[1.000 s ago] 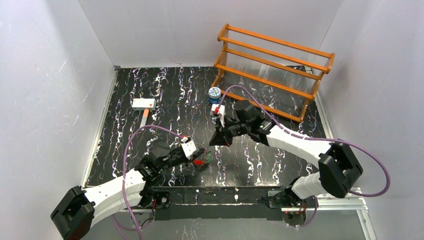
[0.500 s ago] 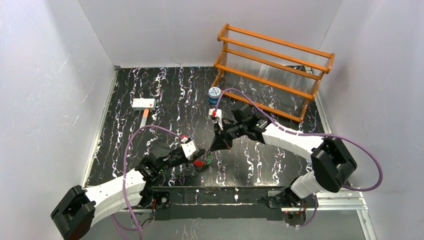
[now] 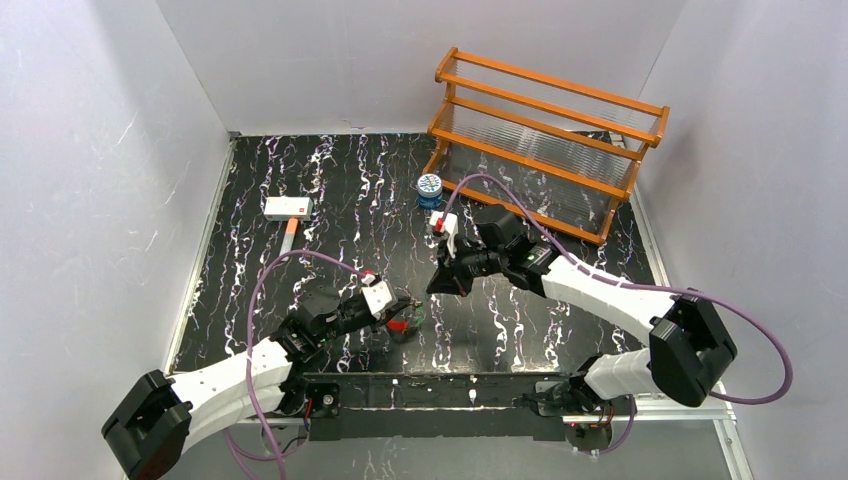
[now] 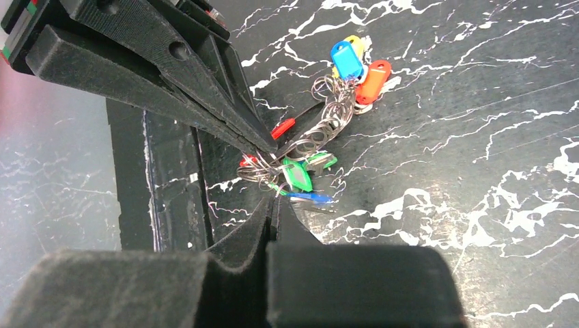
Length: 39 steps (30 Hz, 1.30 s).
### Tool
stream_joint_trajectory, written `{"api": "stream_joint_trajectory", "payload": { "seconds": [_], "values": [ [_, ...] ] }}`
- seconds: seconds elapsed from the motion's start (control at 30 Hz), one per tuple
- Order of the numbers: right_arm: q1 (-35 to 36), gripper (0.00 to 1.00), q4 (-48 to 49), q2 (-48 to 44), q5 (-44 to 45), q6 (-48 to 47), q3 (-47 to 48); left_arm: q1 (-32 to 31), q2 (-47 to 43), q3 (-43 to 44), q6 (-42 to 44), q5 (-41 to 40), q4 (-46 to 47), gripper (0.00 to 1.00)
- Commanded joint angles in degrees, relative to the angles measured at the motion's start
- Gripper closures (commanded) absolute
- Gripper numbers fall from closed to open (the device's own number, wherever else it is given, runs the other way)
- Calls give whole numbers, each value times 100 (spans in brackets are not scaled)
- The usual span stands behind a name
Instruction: Put the keys on the keyring
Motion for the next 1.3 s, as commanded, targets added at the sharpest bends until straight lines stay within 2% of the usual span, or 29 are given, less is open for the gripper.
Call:
{"api": "stream_joint_trajectory", "payload": {
  "seconds": [0.0, 0.47, 0.93, 1.27],
  "values": [
    [4, 99, -92, -107, 99, -99, -77, -13, -85, -21, -14, 9, 209, 100],
    [150, 99, -84, 411, -648, -244, 284, -18, -104, -17, -32, 28, 209, 100],
    [216, 99, 43, 475, -269, -205, 486, -14, -96, -7, -33, 52, 211, 100],
    [251, 99, -44, 585, -395, -320, 629, -18, -69, 10, -28, 56, 209, 100]
  ]
}}
